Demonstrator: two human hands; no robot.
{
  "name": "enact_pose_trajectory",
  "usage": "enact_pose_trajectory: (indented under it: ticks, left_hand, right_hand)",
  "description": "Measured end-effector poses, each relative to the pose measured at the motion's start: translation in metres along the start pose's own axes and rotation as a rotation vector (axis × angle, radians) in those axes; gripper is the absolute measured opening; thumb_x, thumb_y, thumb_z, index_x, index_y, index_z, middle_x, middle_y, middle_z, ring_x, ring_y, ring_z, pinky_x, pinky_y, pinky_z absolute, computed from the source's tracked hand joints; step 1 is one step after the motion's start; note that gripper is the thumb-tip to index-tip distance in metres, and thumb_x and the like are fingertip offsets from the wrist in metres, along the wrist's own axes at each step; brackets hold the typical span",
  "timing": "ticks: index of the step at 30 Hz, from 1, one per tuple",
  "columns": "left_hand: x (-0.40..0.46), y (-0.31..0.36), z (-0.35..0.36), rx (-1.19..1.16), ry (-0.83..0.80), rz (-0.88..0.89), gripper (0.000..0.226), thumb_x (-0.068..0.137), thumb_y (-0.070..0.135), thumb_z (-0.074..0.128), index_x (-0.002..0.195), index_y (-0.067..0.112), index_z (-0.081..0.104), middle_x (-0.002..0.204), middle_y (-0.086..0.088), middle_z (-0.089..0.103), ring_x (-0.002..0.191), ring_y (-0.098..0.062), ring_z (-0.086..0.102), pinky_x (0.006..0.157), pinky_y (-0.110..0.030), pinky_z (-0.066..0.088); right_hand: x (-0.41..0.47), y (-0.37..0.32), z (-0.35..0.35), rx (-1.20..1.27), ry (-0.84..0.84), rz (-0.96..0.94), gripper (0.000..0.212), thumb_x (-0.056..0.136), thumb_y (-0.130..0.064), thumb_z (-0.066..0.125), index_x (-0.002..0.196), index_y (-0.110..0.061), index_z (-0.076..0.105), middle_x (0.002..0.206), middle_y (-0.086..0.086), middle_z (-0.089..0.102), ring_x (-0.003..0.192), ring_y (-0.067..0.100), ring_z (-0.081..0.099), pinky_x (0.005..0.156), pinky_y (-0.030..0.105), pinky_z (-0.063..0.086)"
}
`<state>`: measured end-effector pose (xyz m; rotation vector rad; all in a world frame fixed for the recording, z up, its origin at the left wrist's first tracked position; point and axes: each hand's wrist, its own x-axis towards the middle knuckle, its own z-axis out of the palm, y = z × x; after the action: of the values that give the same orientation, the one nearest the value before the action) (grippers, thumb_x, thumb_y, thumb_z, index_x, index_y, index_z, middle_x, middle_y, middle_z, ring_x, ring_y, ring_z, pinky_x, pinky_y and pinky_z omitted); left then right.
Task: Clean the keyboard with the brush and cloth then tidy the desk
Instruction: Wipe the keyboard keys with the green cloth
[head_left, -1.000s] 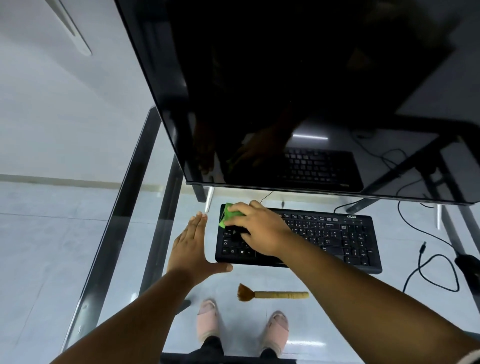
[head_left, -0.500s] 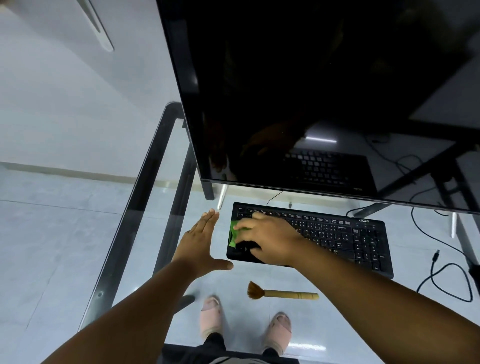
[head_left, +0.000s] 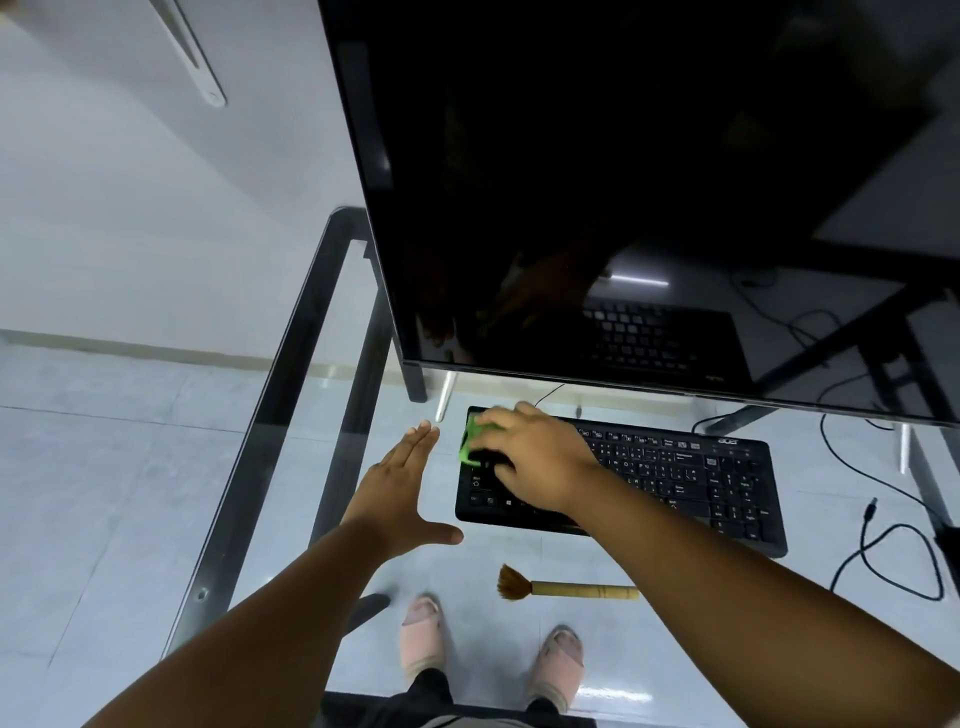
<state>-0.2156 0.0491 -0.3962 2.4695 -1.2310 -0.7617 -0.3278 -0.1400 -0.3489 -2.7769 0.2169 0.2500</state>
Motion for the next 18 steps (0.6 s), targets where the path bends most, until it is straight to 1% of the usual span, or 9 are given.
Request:
enact_pose_trajectory:
  ticks: [2, 5, 8, 11, 15, 16, 17, 18]
  left_hand:
    - [0.000, 0.000, 0.000, 0.002, -0.003, 0.002, 0.127, 0.062, 0.066, 0.076, 0.154, 0.029, -0.003, 0.161, 0.013, -0.005, 0.148, -0.009, -0.001, 0.119, -0.034, 0.015]
    - [-0.001, 0.002, 0.000, 0.013, 0.009, -0.004, 0.126, 0.063, 0.069, 0.073, 0.154, 0.028, -0.004, 0.161, 0.012, -0.006, 0.149, -0.009, -0.001, 0.118, -0.035, 0.013]
    - [-0.001, 0.006, 0.001, 0.028, 0.025, -0.018, 0.126, 0.064, 0.072, 0.070, 0.154, 0.026, -0.004, 0.161, 0.012, -0.006, 0.148, -0.009, -0.002, 0.117, -0.032, 0.011]
    - [-0.001, 0.013, 0.003, 0.032, 0.060, -0.048, 0.127, 0.064, 0.075, 0.066, 0.154, 0.021, -0.005, 0.162, 0.008, -0.005, 0.149, -0.010, -0.002, 0.118, -0.034, 0.013]
    - [0.003, 0.027, 0.007, 0.031, 0.110, -0.078, 0.128, 0.063, 0.081, 0.061, 0.153, 0.018, -0.003, 0.163, 0.002, -0.002, 0.149, -0.016, 0.000, 0.118, -0.040, 0.013]
    - [0.004, 0.031, 0.007, 0.037, 0.124, -0.076, 0.128, 0.062, 0.082, 0.060, 0.153, 0.018, -0.003, 0.163, 0.002, -0.001, 0.149, -0.016, 0.000, 0.118, -0.040, 0.012]
    - [0.006, 0.034, 0.008, 0.039, 0.138, -0.070, 0.128, 0.062, 0.082, 0.060, 0.153, 0.018, -0.002, 0.163, 0.002, -0.001, 0.149, -0.016, 0.000, 0.119, -0.040, 0.011]
    - [0.008, 0.037, 0.009, 0.036, 0.148, -0.061, 0.127, 0.061, 0.082, 0.060, 0.154, 0.018, 0.000, 0.163, 0.002, 0.001, 0.149, -0.016, 0.000, 0.119, -0.040, 0.011]
  right_hand:
    - [0.008, 0.000, 0.000, 0.033, 0.065, 0.105, 0.044, 0.089, -0.022, 0.054, 0.128, -0.041, 0.056, 0.141, -0.019, 0.043, 0.117, 0.017, 0.043, 0.080, 0.030, 0.048]
    - [0.012, -0.008, 0.007, 0.048, 0.111, 0.219, 0.043, 0.091, -0.025, 0.053, 0.131, -0.040, 0.053, 0.141, -0.017, 0.042, 0.115, 0.018, 0.046, 0.084, 0.034, 0.051]
    - [-0.001, 0.000, 0.013, 0.103, 0.209, 0.395, 0.040, 0.092, -0.029, 0.052, 0.131, -0.037, 0.053, 0.135, -0.016, 0.045, 0.109, 0.018, 0.050, 0.080, 0.034, 0.054]
    - [-0.029, 0.024, 0.016, 0.118, 0.281, 0.568, 0.037, 0.093, -0.031, 0.050, 0.130, -0.035, 0.054, 0.133, -0.014, 0.045, 0.107, 0.018, 0.051, 0.074, 0.033, 0.056]
    - [-0.060, 0.057, 0.014, 0.157, 0.352, 0.776, 0.037, 0.093, -0.030, 0.050, 0.129, -0.029, 0.055, 0.134, -0.009, 0.045, 0.110, 0.024, 0.051, 0.076, 0.036, 0.055]
    - [-0.061, 0.061, 0.013, 0.166, 0.352, 0.809, 0.037, 0.093, -0.029, 0.050, 0.130, -0.029, 0.055, 0.134, -0.007, 0.046, 0.111, 0.025, 0.050, 0.077, 0.035, 0.054]
    - [-0.062, 0.062, 0.012, 0.161, 0.342, 0.803, 0.038, 0.094, -0.028, 0.050, 0.131, -0.028, 0.054, 0.135, -0.006, 0.046, 0.113, 0.024, 0.049, 0.078, 0.035, 0.054]
    - [-0.061, 0.062, 0.011, 0.146, 0.324, 0.751, 0.039, 0.094, -0.028, 0.050, 0.133, -0.028, 0.053, 0.137, -0.007, 0.045, 0.115, 0.023, 0.048, 0.081, 0.035, 0.053]
